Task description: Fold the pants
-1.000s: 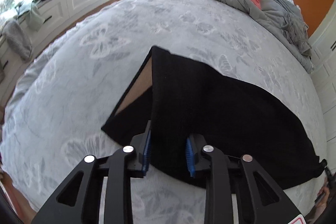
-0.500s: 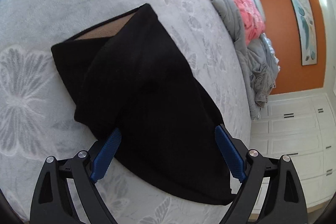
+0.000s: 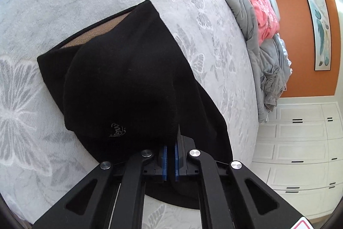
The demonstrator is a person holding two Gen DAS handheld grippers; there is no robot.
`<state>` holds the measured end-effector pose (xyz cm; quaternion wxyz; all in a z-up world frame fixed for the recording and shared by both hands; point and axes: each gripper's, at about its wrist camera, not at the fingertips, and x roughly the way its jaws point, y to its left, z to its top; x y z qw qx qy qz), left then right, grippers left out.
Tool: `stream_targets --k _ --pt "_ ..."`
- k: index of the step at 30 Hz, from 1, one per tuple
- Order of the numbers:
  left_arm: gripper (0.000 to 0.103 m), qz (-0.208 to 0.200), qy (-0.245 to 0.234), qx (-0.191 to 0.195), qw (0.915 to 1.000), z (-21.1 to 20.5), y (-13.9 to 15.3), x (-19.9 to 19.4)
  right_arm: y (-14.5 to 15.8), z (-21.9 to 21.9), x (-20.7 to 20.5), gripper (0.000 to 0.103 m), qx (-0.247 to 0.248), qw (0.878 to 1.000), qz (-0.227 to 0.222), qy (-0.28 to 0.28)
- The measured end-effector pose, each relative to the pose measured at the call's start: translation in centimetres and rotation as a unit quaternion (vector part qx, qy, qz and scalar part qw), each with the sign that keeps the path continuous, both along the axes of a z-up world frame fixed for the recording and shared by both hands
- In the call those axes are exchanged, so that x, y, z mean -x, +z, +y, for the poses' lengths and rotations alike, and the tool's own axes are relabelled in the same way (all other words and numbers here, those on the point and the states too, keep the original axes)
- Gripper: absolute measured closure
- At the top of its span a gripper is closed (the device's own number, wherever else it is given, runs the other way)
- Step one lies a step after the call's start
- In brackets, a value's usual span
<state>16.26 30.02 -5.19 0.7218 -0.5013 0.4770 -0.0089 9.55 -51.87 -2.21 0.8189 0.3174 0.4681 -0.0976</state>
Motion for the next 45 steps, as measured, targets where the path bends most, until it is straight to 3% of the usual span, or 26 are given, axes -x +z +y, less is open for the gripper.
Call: stream_targets --k 1,2,4,6,9,11,13,16,19,22,24,25,26,27,28,29,30,31,36,37,38,39,40,41,43,45 --pt "0.101 -0.003 -0.004 -0.008 1.0 0.0 0.6 -0.7 -0.9 -0.1 -1.2 0.099 0.005 1.0 0.023 0.004" --pt "0.102 -0.006 -0.008 -0.015 0.9998 0.2 1.4 -1.5 -0.8 -0.5 -1.9 0.099 -0.002 1.0 0.02 -0.006" --pt "0.102 -0.023 -0.016 -0.025 0.9993 0.8 3.8 -3.0 2.8 -0.9 -1.3 0.1 -0.035 0.996 -0.08 -0.009" --pt "0.102 -0.074 -0.032 -0.034 0.9962 1.1 7.7 -4.2 7.9 -0.2 0.5 0.1 -0.019 0.985 -0.173 0.023" --pt "0.101 -0.127 -0.069 -0.123 0.9819 0.9 11.6 -3.3 8.2 -0.5 2.7 0.1 0.035 0.983 -0.172 0.045" --pt "0.1 -0.112 -0.087 -0.117 0.9829 1.6 8.8 -2.2 3.6 -2.2 3.8 0.1 0.015 0.992 -0.118 0.04" --pt "0.099 -0.065 -0.105 -0.09 0.9883 1.8 3.3 -1.3 -0.7 -2.7 4.7 0.1 0.006 0.997 -0.071 0.039" --pt "0.099 -0.019 -0.122 -0.119 0.9852 0.8 -2.4 0.5 -4.5 -2.7 6.0 0.1 -0.011 0.998 -0.042 0.035" --pt "0.099 -0.028 -0.122 -0.113 0.9857 0.7 -4.6 1.7 -4.4 -2.7 7.0 0.095 -0.025 0.998 -0.053 0.033" --pt "0.084 -0.039 -0.098 -0.083 0.991 1.6 -5.2 2.7 -3.5 -2.8 7.3 0.089 -0.028 0.998 -0.049 0.032" --pt "0.057 -0.05 -0.082 -0.06 0.9936 2.3 -5.0 2.9 -2.4 -3.1 7.0 0.073 -0.032 0.998 -0.053 0.024" --pt "0.039 -0.061 -0.071 -0.041 0.9948 2.8 -4.8 3.1 -2.1 -2.8 6.6 0.044 -0.033 0.998 -0.054 0.018" --pt "0.033 -0.072 -0.059 -0.027 0.9953 3.2 -4.8 3.3 -1.7 -2.4 6.6 0.039 -0.031 0.997 -0.065 0.009" --pt "0.033 -0.076 -0.047 -0.027 0.9957 3.5 -4.7 3.4 -1.3 -2.4 6.4 0.049 -0.022 0.997 -0.075 0.009" --pt "0.044 -0.075 -0.044 -0.033 0.9957 3.6 -4.6 3.3 -0.8 -2.3 6.3 0.082 -0.006 0.997 -0.076 0.008" --pt "0.076 -0.073 -0.046 -0.046 0.9952 3.6 -4.4 3.3 -0.5 -2.4 6.3 0.099 -0.002 0.997 -0.074 0.004" --pt "0.088 -0.068 -0.049 -0.065 0.9944 3.5 -3.9 3.4 0.0 -2.8 6.9 0.099 -0.011 0.996 -0.089 -0.007" --pt "0.091 -0.069 -0.053 -0.075 0.9934 3.5 -3.5 3.8 0.5 -3.0 7.0 0.099 -0.013 0.995 -0.1 -0.011" --pt "0.089 -0.042 -0.073 -0.116 0.9897 3.1 -3.0 5.6 -2.1 -4.0 7.7 0.095 -0.019 0.998 -0.053 -0.002" --pt "0.078 -0.046 -0.074 -0.114 0.9897 2.7 -2.9 5.6 -2.3 -4.0 8.0 0.092 -0.023 0.998 -0.059 -0.006" --pt "0.054 -0.05 -0.07 -0.106 0.9906 2.4 -2.8 5.6 -2.3 -3.7 8.2 0.085 -0.026 0.997 -0.067 -0.004" --pt "0.04 -0.054 -0.058 -0.098 0.9921 2.2 -2.5 5.6 -2.4 -3.5 8.2 0.079 -0.026 0.997 -0.071 -0.001" --pt "0.019 -0.058 -0.044 -0.093 0.993 2.1 -2.5 5.5 -2.4 -3.3 8.0 0.06 -0.024 0.997 -0.071 0.002" --pt "0.016 -0.061 -0.034 -0.093 0.9932 1.8 -2.5 5.1 -2.4 -3.2 7.9 0.054 -0.019 0.997 -0.071 0.001" --pt "0.016 -0.047 -0.026 -0.093 0.9942 1.4 -2.9 3.7 -2.2 -3.2 7.6 0.054 -0.006 0.997 -0.072 0.0" --pt "0.019 -0.028 -0.012 -0.079 0.9964 1.5 -4.1 2.7 -2.0 -3.3 7.0 0.071 0.002 0.997 -0.073 -0.002"
